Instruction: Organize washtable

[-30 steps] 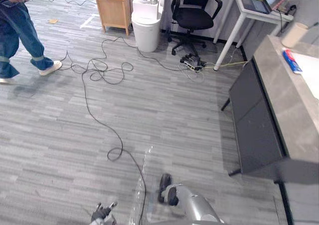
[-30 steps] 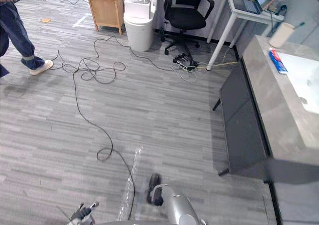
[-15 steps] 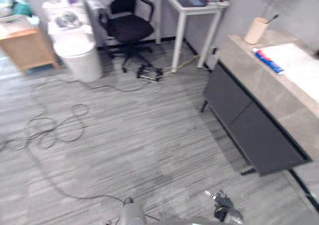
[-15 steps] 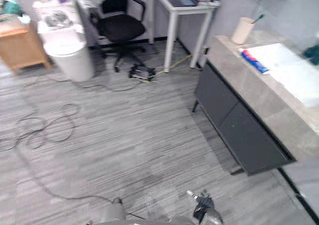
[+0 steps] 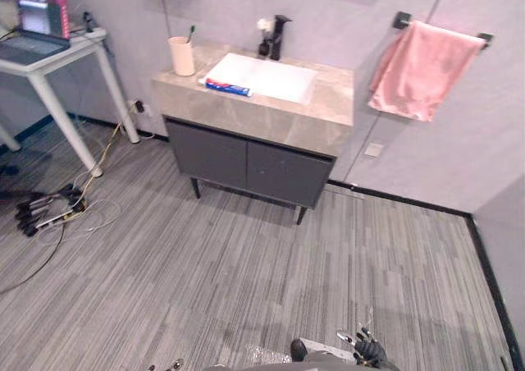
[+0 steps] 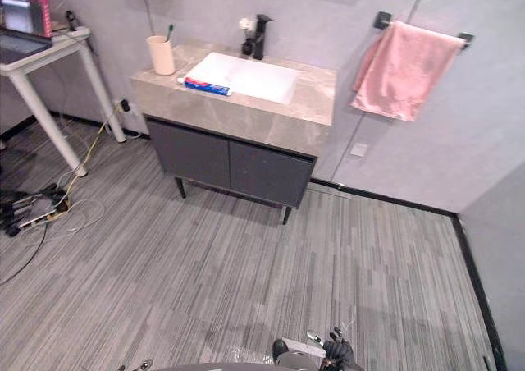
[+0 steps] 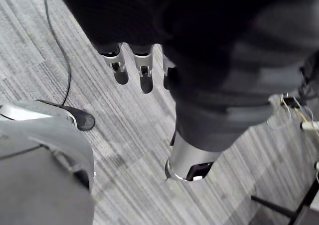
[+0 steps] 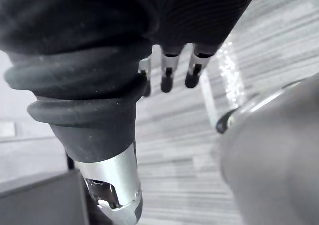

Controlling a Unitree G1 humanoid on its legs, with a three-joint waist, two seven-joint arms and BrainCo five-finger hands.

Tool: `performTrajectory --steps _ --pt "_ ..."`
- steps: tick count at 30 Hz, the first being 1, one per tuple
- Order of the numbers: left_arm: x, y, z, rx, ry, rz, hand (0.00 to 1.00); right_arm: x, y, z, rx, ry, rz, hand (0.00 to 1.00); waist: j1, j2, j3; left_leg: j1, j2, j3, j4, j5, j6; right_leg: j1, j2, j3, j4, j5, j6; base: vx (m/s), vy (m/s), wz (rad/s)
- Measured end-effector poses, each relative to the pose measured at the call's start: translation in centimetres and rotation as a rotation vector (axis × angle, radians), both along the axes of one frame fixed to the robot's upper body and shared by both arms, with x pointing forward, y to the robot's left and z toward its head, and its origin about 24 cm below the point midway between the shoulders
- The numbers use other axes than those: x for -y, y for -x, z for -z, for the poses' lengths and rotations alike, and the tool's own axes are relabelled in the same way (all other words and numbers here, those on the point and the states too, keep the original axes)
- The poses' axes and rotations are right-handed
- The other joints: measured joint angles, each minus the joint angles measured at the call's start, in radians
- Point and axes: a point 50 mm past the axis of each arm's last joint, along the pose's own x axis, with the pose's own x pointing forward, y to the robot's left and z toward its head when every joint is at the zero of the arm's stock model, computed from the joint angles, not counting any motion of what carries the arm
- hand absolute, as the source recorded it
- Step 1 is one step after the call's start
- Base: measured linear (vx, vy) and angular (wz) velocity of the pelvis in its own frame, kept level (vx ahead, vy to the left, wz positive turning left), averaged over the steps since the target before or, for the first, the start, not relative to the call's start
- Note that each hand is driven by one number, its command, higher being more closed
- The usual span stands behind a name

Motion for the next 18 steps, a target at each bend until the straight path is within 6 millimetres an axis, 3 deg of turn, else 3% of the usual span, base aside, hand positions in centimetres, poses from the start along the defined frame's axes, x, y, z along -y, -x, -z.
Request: performTrajectory --steps 1,2,3,4,5,7,9,11,12,14,15,16,18 --pt "0.6 0.5 0.2 -0.004 0.022 -0.017 0.00 0.4 0.1 0.0 -0.006 0.015 -0.028 0.00 0.015 -0.009 0.001 0.009 -0.053 -0.053 -0.029 -0.005 0.006 -0.005 -0.010 -0.030 -0.044 -0.005 0.019 -0.08 0.076 -0.92" --pt "0.7 0.7 0.2 -0.012 0.026 -0.007 0.00 0.4 0.3 0.0 -0.011 0.019 -0.032 0.00 0.015 -0.002 -0.005 0.008 -0.060 -0.069 -0.042 -0.006 0.007 -0.003 -0.005 -0.041 -0.074 0.007 0.006 -0.06 0.082 -1.07" --pt "1.2 0.9 0.3 -0.019 0.038 0.008 0.00 0.4 0.6 0.1 -0.021 0.016 -0.024 0.00 0.022 0.015 -0.007 0.007 -0.063 -0.078 -0.065 -0.006 0.008 -0.004 0.003 -0.062 -0.123 0.007 -0.019 0.01 0.039 -0.88" --pt "1.5 0.9 0.4 -0.023 0.045 0.029 0.00 0.7 0.7 0.1 -0.028 0.025 -0.014 0.00 0.030 0.012 -0.014 0.000 -0.061 -0.081 -0.081 -0.005 0.011 0.002 0.018 -0.074 -0.197 0.020 -0.070 0.05 0.022 -0.93" --pt "1.5 0.8 0.4 -0.024 0.046 0.037 0.00 0.8 0.9 0.2 -0.035 0.023 -0.005 0.00 0.030 0.014 -0.016 -0.006 -0.059 -0.085 -0.085 -0.002 0.015 0.009 0.026 -0.066 -0.231 0.035 -0.077 0.12 0.020 -1.01" --pt "1.3 0.9 0.4 -0.031 0.049 0.046 0.00 1.2 1.4 0.3 -0.046 0.027 0.043 0.00 0.028 0.017 -0.017 -0.005 -0.056 -0.109 -0.085 0.019 0.043 0.023 0.053 -0.038 -0.318 0.128 -0.041 0.14 0.011 -0.87" --pt "1.4 0.6 0.4 -0.025 0.050 0.073 0.00 1.8 2.1 0.4 -0.066 0.033 0.083 0.00 0.025 0.025 -0.009 0.004 -0.039 -0.126 -0.033 0.031 0.059 0.053 0.068 -0.047 -0.332 0.156 -0.022 0.10 0.027 -0.49" --pt "1.3 -0.3 0.3 0.006 0.050 0.086 0.00 1.9 3.6 0.7 -0.115 0.034 0.097 0.00 0.024 0.040 0.000 0.001 -0.021 -0.134 0.046 0.013 0.068 0.088 0.074 -0.048 -0.331 0.138 -0.016 0.14 0.064 0.06" --pt "1.4 -1.1 0.2 0.042 0.050 0.071 0.00 1.9 4.4 0.9 -0.140 0.028 0.121 0.00 0.025 0.021 -0.001 -0.033 -0.017 -0.159 0.131 0.007 0.062 0.102 0.070 -0.043 -0.330 0.130 -0.016 0.15 0.069 0.28" --pt "1.3 -1.9 0.0 0.086 0.050 0.033 0.00 1.9 4.7 1.0 -0.155 0.028 0.122 0.00 0.041 0.030 0.014 -0.116 -0.017 -0.213 0.318 0.008 0.063 0.108 0.067 -0.013 -0.321 0.123 -0.022 0.08 0.075 -0.01" --pt "1.2 -2.1 -0.1 0.101 0.049 0.009 0.00 2.0 4.2 0.9 -0.145 0.031 0.115 0.00 0.054 0.020 0.022 -0.150 -0.015 -0.257 0.403 -0.007 0.071 0.119 0.063 0.012 -0.315 0.112 -0.016 0.05 0.150 -0.27" --pt "1.6 -2.0 0.0 0.107 0.058 -0.010 0.00 2.0 3.9 0.9 -0.140 0.034 0.110 0.00 0.058 0.028 0.028 -0.166 -0.023 -0.291 0.410 -0.033 0.092 0.128 0.062 0.035 -0.316 0.109 -0.012 0.05 0.229 -0.25" --pt "2.6 -1.6 0.2 0.102 0.085 -0.009 0.00 3.0 2.7 0.5 -0.110 0.067 0.085 0.00 0.057 0.073 0.032 -0.161 -0.026 -0.318 0.238 -0.056 0.102 0.139 0.056 0.059 -0.314 0.101 0.018 0.02 0.295 -0.31"
